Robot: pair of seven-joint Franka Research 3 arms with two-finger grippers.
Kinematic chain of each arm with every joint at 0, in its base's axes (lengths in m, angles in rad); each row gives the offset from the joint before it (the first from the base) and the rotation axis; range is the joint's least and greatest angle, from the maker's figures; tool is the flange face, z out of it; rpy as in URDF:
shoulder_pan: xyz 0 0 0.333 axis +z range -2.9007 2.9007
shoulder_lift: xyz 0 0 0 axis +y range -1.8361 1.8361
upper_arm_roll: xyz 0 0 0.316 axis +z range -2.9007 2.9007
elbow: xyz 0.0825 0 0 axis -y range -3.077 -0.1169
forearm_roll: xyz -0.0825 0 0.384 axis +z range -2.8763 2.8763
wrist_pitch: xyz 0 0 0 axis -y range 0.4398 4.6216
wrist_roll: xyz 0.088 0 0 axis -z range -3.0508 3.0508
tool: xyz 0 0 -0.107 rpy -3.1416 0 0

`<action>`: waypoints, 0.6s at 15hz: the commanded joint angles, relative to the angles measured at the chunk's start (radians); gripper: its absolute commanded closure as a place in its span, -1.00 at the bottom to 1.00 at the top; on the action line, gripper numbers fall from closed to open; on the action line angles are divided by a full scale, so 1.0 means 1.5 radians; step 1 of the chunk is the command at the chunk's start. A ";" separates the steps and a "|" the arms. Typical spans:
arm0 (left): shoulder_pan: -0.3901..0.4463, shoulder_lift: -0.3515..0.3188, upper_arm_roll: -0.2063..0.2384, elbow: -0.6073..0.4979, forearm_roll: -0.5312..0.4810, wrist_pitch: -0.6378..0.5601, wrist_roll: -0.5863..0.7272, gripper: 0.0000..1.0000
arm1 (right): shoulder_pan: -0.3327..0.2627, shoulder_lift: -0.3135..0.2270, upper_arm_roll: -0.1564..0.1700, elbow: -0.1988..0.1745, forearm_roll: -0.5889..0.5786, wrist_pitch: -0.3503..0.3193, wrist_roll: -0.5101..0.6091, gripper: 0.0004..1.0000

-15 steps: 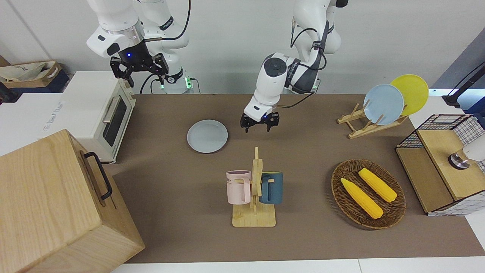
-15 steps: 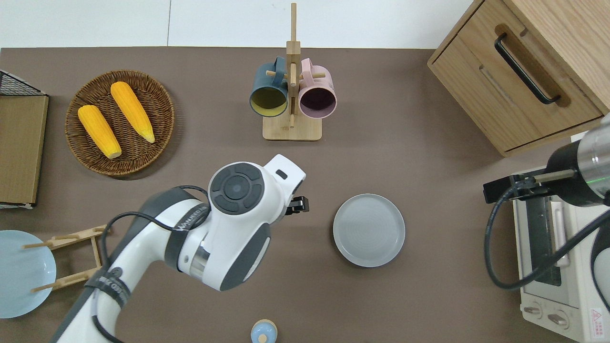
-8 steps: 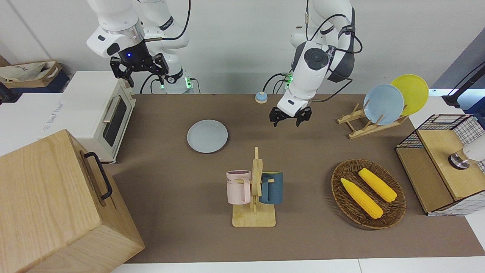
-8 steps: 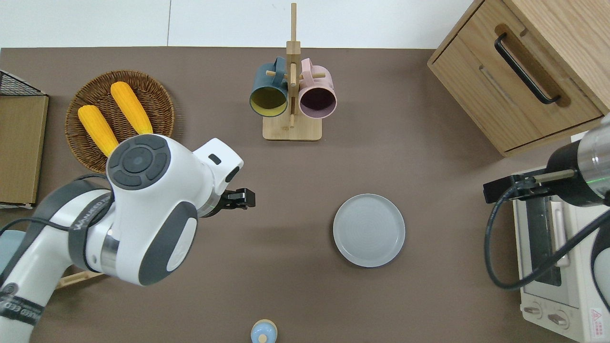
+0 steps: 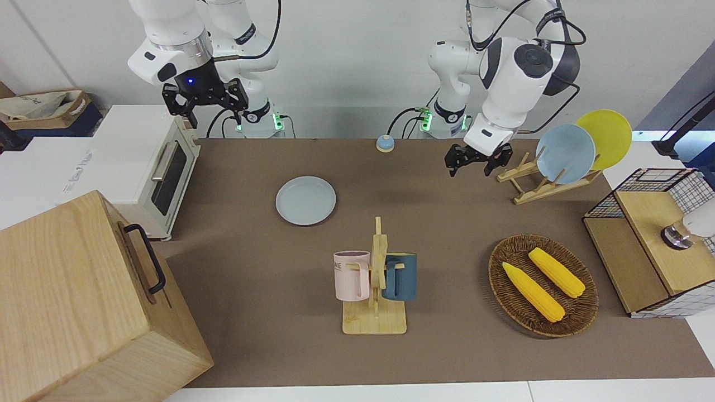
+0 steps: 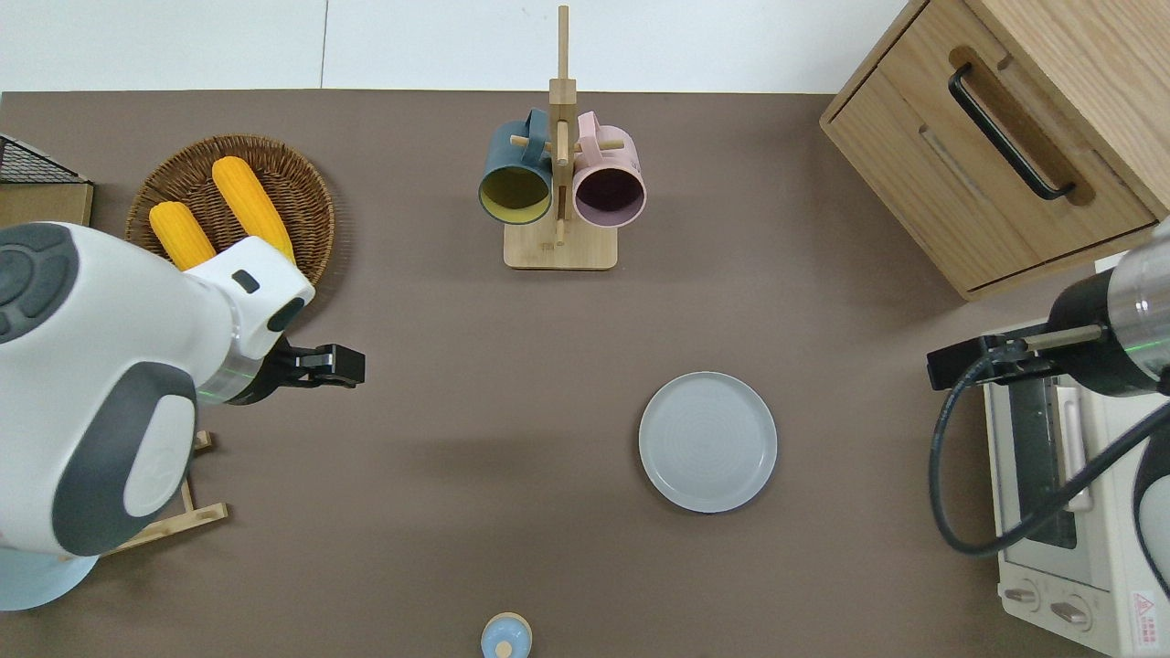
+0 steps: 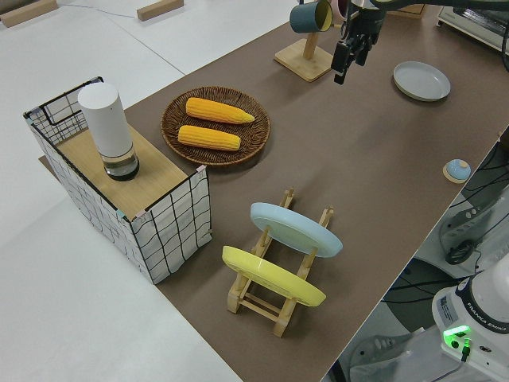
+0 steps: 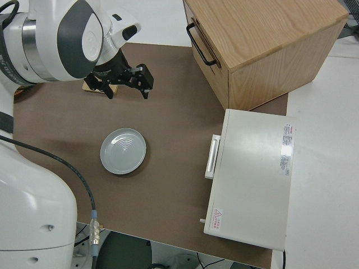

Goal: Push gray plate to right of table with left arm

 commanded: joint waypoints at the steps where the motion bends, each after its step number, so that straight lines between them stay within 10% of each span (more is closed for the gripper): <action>1: 0.040 -0.012 -0.007 0.046 0.014 -0.048 0.025 -0.98 | -0.007 -0.005 0.004 0.000 0.006 -0.008 -0.002 -0.97; 9: 0.056 -0.007 0.035 0.140 0.037 -0.124 0.113 -0.98 | -0.007 -0.005 0.003 0.001 0.005 -0.008 -0.002 -0.97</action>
